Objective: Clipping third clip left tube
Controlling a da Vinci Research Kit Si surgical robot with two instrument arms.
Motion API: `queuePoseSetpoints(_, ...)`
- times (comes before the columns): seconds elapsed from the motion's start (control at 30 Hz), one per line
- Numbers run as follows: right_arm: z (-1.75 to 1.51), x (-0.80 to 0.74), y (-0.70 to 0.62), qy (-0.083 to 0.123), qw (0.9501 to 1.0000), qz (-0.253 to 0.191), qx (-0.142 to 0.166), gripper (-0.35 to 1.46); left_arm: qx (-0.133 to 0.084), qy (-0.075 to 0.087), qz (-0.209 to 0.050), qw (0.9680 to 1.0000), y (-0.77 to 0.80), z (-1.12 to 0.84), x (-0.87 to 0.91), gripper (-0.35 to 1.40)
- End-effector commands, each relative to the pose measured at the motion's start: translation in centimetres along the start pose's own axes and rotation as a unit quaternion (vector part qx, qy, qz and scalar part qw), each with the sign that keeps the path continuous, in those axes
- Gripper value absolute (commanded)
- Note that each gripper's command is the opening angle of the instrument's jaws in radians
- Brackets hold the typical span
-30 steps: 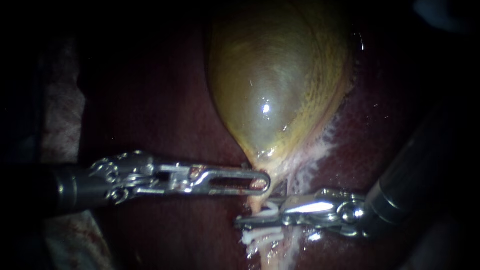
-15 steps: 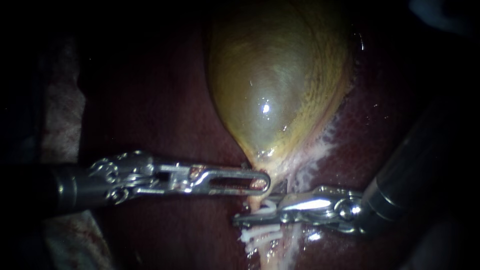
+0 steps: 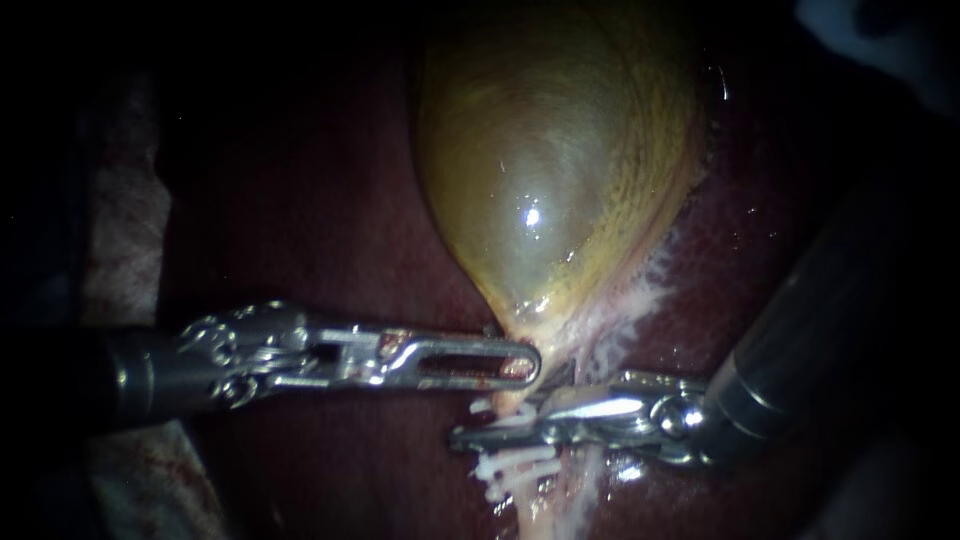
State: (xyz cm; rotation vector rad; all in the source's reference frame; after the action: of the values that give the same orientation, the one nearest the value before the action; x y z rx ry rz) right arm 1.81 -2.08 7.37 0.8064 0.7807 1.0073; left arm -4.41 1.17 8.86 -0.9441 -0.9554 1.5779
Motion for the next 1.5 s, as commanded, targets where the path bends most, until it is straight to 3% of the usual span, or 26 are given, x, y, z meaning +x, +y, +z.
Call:
queuePoseSetpoints(0.03,0.00,0.00,0.00,-0.001,1.0000,0.003,0.000,0.44,0.000,0.000,0.000,1.0000,0.00,0.00,0.00,-0.35)
queuePoseSetpoints(0.23,-0.03,-0.01,0.03,-0.002,1.0000,-0.001,0.001,0.33,0.000,0.000,0.000,1.0000,0.00,0.00,0.00,-0.35)
queuePoseSetpoints(0.63,-0.13,-0.04,0.10,-0.019,0.9996,-0.016,-0.016,-0.33,0.000,0.000,0.000,1.0000,0.00,0.00,0.00,-0.35)
queuePoseSetpoints(1.5,-0.12,-0.05,0.11,-0.020,0.9994,-0.019,-0.022,-0.35,0.000,0.000,0.000,1.0000,0.00,0.00,0.00,-0.35)
